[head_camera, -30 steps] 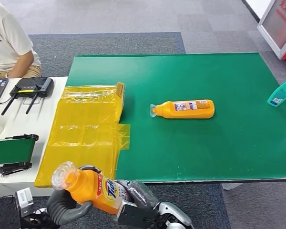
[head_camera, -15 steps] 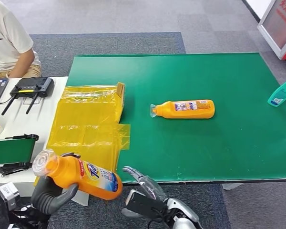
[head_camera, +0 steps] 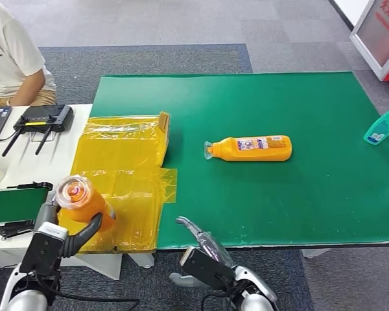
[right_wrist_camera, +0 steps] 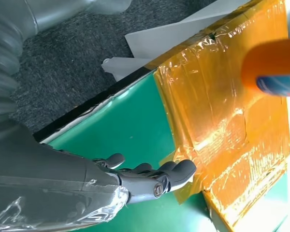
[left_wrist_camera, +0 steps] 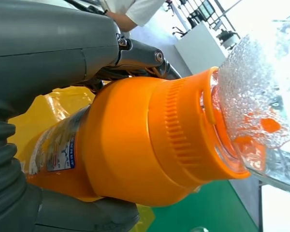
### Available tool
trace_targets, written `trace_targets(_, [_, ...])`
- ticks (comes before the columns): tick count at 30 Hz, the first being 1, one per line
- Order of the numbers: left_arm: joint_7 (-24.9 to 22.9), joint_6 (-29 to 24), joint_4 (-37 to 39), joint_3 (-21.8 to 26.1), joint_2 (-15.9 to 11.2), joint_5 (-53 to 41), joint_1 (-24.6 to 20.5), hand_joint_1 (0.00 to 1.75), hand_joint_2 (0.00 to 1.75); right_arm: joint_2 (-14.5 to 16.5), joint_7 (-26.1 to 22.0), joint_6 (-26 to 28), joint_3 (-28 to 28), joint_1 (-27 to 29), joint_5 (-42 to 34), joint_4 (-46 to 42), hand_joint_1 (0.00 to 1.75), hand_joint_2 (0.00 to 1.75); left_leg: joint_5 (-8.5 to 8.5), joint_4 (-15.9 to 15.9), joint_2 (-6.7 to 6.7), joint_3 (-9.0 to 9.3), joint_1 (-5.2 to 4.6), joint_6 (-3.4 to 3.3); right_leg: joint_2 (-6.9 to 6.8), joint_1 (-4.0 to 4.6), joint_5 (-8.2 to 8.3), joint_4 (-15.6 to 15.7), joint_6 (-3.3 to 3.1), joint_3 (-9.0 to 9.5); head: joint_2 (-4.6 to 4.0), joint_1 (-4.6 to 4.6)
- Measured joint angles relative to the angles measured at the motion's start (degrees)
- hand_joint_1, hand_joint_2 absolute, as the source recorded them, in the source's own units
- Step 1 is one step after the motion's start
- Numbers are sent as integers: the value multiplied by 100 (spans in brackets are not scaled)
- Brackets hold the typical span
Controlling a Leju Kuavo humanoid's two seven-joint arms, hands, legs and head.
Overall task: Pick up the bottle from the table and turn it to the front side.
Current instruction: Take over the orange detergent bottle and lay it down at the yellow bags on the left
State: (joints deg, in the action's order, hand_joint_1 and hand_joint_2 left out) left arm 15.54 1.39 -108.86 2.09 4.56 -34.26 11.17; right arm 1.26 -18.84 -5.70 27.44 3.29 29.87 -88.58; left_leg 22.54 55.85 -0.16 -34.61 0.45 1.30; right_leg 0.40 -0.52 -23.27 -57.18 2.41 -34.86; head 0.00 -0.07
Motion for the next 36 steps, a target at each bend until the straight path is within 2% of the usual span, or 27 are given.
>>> trace_targets(3, [44, -81, 16, 58, 25, -378, -190, 175, 175, 27, -1, -78, -7, -25, -8, 1, 0, 175, 0, 0, 0, -1, 0, 0, 0, 0, 0, 0, 0, -1, 0, 0])
trace_targets(9, [82, -634, 126, -6, 9, -1843, -720, 175, 175, 88, -25, -181, -7, -130, -95, 25, 0, 175, -2, 0, 0, -1, 0, -1, 0, 0, 2, 0, 1, -2, 0, 0])
trace_targets(12, [47, -577, 284, -183, -30, -1998, -1035, 175, 175, 117, -105, -270, 5, -218, -269, 80, 0, 175, -5, 0, 0, -1, 0, -1, 0, 0, 5, 0, 4, -2, 0, -1])
trace_targets(14, [11, -540, 462, -321, -61, -2021, -1266, 175, 175, 128, -214, -597, 10, -287, -779, 132, 0, 175, -6, 0, 0, -1, 0, -2, 0, -1, 7, 0, 6, -3, 0, -1])
trace_targets(16, [-41, -552, 731, -455, -107, -2114, -1529, 175, 175, 130, -356, -1073, 11, -344, -1562, 189, 0, 175, -9, 0, 0, -1, 0, 0, 0, -1, 9, 0, 7, -3, 0, -1])
trace_targets(18, [-104, -595, 1064, -558, -151, -2248, -1793, 175, 175, 128, -456, -1276, 29, -401, -2009, 248, 0, 175, -12, 0, 0, -1, 0, 3, 0, -1, 11, 0, 6, -2, 0, -1])
trace_targets(21, [-214, -742, 1655, -685, -201, -2636, -2142, 175, 175, 117, -486, -1184, 57, -513, -2076, 359, 0, 175, -15, 0, 0, -1, 0, 7, 1, -1, 16, 0, 1, -4, 0, 0])
trace_targets(27, [-444, -955, 2748, -957, -232, -3327, -2536, 175, 175, 98, -486, -1133, 155, -673, -2123, 559, 0, 175, -16, 0, 1, -3, 0, 8, 2, -1, 18, 0, 1, -7, 0, -1])
trace_targets(36, [-658, -988, 4185, -1076, -211, -3494, -3083, 175, 175, 55, -450, -1127, 271, -790, -2237, 715, 0, 175, -16, 0, 1, 0, 0, 8, 3, -1, 18, 0, 0, -2, 0, 0])
